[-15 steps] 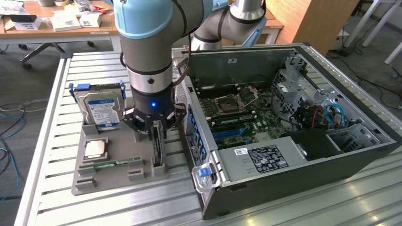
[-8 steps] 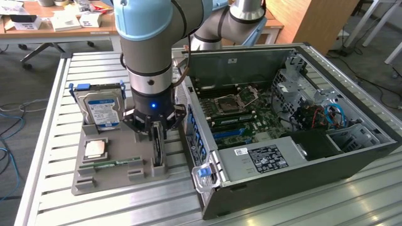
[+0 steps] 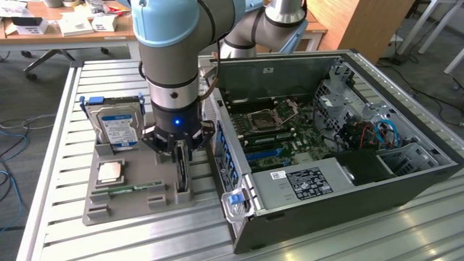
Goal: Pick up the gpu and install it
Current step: 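Pick up the gpu and move the gpu toward the slot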
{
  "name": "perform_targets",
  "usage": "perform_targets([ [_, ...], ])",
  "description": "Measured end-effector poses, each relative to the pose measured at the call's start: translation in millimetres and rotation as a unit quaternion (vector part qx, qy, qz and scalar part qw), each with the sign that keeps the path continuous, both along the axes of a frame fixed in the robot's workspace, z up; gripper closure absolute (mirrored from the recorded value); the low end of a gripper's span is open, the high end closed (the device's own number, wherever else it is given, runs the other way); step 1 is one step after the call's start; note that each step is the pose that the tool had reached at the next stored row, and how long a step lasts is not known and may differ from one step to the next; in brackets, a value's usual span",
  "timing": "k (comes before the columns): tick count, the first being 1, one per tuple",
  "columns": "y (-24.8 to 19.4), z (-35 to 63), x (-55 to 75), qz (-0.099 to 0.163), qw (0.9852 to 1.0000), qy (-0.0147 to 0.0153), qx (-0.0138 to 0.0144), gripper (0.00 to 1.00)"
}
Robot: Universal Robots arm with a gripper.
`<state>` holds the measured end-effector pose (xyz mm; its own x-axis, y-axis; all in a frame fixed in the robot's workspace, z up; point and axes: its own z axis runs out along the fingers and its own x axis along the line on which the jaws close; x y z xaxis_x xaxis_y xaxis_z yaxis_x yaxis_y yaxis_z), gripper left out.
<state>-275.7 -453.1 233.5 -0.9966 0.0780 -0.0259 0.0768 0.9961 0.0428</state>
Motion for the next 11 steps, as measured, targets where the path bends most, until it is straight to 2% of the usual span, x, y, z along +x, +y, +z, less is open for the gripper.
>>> perform_targets([
  [1,0.0,0.0,0.0,0.000,1.0000,0.0000,0.0000,0.60],
  [3,0.0,0.0,0.0,0.000,1.0000,0.0000,0.0000,0.72],
  [11,0.0,0.0,0.0,0.000,1.0000,0.0000,0.0000,0.73],
])
